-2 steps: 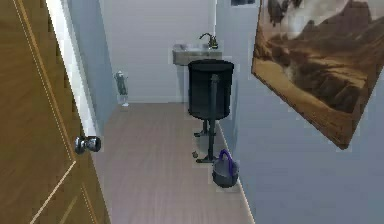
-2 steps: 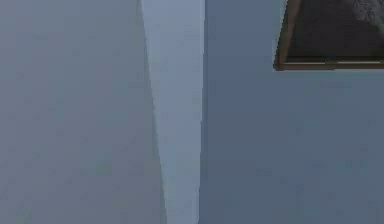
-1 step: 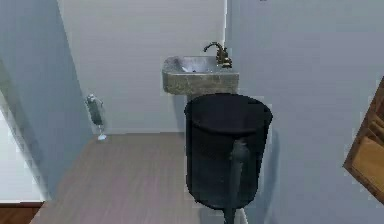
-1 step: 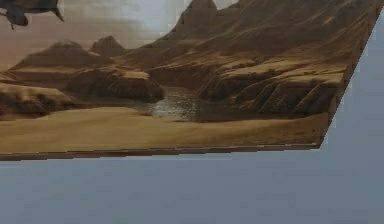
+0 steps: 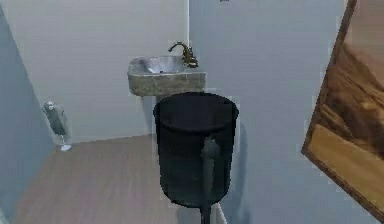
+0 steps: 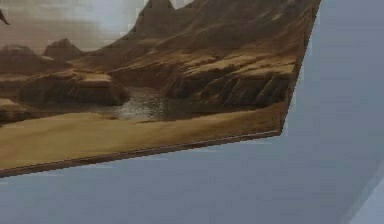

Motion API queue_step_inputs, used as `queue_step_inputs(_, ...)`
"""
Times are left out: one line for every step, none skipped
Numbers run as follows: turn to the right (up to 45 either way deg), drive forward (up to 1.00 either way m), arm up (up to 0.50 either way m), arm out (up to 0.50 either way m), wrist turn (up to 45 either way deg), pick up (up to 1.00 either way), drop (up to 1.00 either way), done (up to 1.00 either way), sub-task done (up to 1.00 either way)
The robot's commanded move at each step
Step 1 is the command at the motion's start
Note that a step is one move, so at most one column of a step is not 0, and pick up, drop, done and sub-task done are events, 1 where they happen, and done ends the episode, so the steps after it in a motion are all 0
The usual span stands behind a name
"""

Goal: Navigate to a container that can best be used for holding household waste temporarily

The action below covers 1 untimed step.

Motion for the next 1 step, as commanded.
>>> queue_step_inputs(0.0,0.00,0.00,0.00,0.0,0.00,0.00,1.00,0.00)
